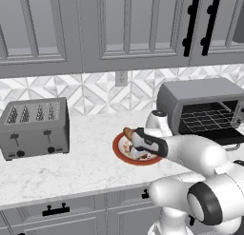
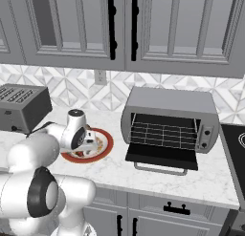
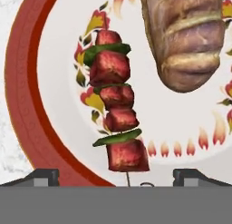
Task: Pick up the kebab skewer and baguette bread, and place them inside the toaster oven. Close the toaster oven door and start by setting the timer.
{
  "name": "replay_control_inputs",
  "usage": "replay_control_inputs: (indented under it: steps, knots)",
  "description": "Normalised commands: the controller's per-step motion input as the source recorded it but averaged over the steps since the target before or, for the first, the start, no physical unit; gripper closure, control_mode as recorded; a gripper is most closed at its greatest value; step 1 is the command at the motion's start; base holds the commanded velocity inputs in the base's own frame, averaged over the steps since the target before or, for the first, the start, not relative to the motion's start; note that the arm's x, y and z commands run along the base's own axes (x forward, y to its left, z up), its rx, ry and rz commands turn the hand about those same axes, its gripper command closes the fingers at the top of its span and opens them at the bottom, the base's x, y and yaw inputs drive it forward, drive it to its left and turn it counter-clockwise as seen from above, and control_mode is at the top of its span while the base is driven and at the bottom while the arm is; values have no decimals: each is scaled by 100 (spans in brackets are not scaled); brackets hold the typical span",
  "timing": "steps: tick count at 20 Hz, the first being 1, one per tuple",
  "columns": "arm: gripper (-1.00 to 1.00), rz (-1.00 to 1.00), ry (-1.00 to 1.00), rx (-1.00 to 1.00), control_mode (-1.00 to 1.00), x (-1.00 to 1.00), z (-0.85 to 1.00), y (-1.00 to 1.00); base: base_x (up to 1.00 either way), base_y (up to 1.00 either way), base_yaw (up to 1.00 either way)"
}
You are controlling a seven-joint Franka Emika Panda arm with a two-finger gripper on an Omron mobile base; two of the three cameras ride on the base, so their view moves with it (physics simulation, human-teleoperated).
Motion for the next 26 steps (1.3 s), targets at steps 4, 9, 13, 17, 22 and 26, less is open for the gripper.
replay_control_inputs:
  steps: [4,9,13,17,22,26]
  knots:
    - [-100,0,0,0,-100,14,-19,7,0,0,0]
    - [-100,0,0,0,-100,17,-12,10,0,0,0]
    - [-100,0,0,0,-100,5,-11,5,0,0,0]
    - [100,0,0,0,-100,0,-13,0,0,0,0]
    - [100,0,0,0,-100,0,-1,-8,0,0,0]
    - [100,0,0,0,-100,-1,3,-10,0,0,0]
